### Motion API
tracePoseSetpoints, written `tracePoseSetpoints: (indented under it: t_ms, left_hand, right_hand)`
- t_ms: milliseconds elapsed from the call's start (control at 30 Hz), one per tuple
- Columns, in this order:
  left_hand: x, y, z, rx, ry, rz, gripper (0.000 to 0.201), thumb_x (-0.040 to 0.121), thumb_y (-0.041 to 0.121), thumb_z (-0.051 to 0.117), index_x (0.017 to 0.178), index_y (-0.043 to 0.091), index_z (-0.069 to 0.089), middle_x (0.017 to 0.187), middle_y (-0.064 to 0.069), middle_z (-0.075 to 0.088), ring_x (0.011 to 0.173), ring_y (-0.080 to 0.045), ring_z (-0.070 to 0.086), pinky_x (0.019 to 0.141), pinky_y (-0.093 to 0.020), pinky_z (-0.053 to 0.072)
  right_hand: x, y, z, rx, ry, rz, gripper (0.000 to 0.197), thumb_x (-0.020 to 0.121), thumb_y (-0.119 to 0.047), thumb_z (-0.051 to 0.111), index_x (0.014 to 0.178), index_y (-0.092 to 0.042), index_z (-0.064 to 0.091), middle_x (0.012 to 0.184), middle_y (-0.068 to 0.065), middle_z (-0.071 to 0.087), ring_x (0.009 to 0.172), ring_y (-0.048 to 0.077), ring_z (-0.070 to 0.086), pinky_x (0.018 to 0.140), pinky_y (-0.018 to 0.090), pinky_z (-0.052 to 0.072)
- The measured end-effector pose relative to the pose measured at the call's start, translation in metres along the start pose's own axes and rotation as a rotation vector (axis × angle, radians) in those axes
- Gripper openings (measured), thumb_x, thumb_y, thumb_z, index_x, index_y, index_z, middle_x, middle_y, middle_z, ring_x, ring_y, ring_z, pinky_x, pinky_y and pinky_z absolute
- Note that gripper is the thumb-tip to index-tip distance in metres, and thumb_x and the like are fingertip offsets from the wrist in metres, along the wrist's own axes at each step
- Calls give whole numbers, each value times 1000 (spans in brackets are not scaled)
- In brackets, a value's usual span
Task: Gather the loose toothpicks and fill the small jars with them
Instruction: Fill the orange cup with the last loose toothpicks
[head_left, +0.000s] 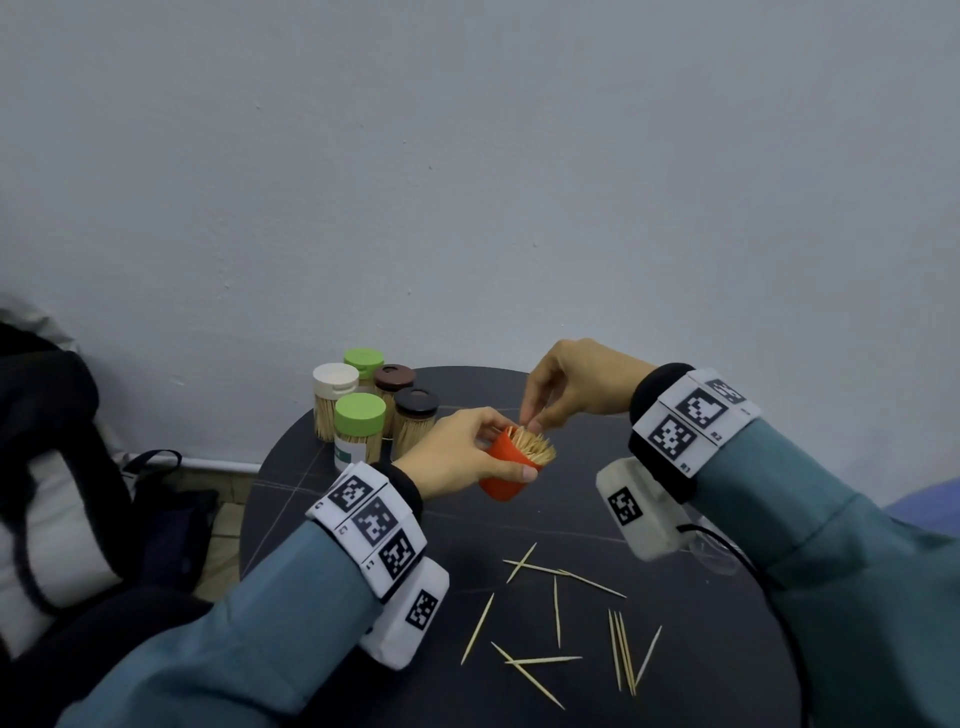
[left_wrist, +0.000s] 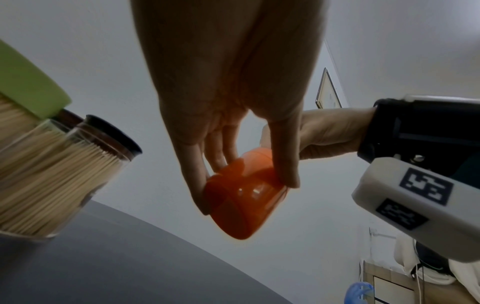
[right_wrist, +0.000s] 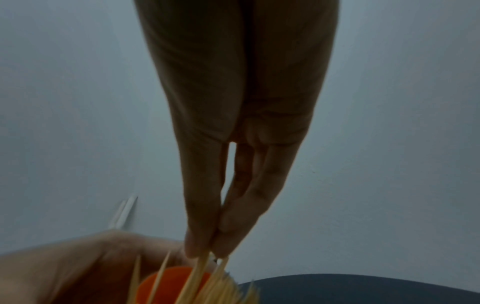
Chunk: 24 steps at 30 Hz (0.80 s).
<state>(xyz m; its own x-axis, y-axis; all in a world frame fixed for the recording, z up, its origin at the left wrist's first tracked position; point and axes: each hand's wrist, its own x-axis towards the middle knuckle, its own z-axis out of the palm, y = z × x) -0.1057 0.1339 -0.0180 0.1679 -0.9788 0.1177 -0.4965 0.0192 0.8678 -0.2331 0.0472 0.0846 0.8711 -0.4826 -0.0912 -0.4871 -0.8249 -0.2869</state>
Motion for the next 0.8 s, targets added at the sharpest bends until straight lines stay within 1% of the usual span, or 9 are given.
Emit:
tracePoseSetpoints:
  t_ms: [100, 233, 367, 433, 467, 533, 600, 667, 800]
  left_hand:
    - [0, 0, 0, -4, 0, 1, 62, 70, 31, 81, 124, 16, 55, 119, -2, 62, 110, -15, 58, 97, -34, 48]
    - [0, 0, -1, 5, 3, -2, 62, 71, 31, 80, 126, 16, 54, 120, -2, 61, 110, -15, 57, 96, -30, 48]
    - [0, -1, -3, -20, 3, -7, 61, 72, 30, 80, 125, 15, 54, 119, -2, 61, 109, -14, 57, 94, -28, 48]
    - [0, -2, -3, -29, 8, -8, 61, 72, 30, 80, 125, 15, 54, 119, -2, 61, 109, -14, 57, 94, -28, 48]
    - [0, -2, -3, -32, 9, -10, 61, 72, 30, 80, 125, 15, 54, 119, -2, 61, 109, -15, 57, 95, -28, 47]
    - [1, -3, -3, -41, 14, -10, 62, 71, 30, 80, 125, 14, 54, 119, -2, 61, 109, -14, 57, 95, -28, 47]
    - [1, -4, -3, -48, 29, -5, 60, 71, 28, 80, 124, 13, 55, 118, -3, 62, 107, -13, 58, 93, -25, 47]
    - [2, -4, -3, -59, 48, -5, 57, 72, 26, 80, 122, 12, 56, 117, -3, 64, 104, -12, 59, 90, -23, 46]
    - [2, -5, -4, -49, 77, -13, 53, 72, 24, 80, 119, 13, 57, 112, -2, 64, 103, -12, 59, 85, -21, 45]
  right_hand:
    - [0, 2, 1, 19, 40, -15, 13, 74, -13, 77, 87, -16, 72, 86, 6, 73, 75, 13, 67, 76, 19, 52]
    - [0, 6, 3, 83, 129, -43, 14, 75, -9, 76, 82, -17, 68, 86, 5, 73, 62, -6, 62, 62, 4, 46]
    - [-2, 9, 7, 91, 176, -44, 8, 79, -8, 72, 86, -12, 70, 88, 4, 72, 70, 4, 64, 68, 10, 50]
    - [-3, 11, 9, 38, 306, -38, 9, 84, -15, 67, 93, -14, 70, 96, 1, 71, 78, 9, 63, 74, 17, 47]
    - [-3, 12, 11, 21, 357, -19, 15, 88, -20, 63, 101, -15, 68, 104, 0, 69, 87, 11, 63, 77, 18, 43]
    - [-3, 12, 17, 62, 301, 50, 33, 95, -29, 50, 124, -14, 57, 126, 0, 59, 111, 14, 56, 88, 19, 39]
    - [-4, 10, 27, 135, 139, 106, 46, 99, -36, 36, 139, -13, 40, 141, 3, 46, 129, 17, 43, 103, 24, 32]
    - [-4, 11, 40, 200, 52, 98, 50, 100, -37, 29, 144, -13, 33, 147, 3, 38, 136, 18, 35, 112, 29, 27]
    - [-3, 17, 57, 244, 25, 73, 50, 100, -38, 27, 144, -16, 36, 145, 2, 42, 133, 17, 38, 113, 36, 28]
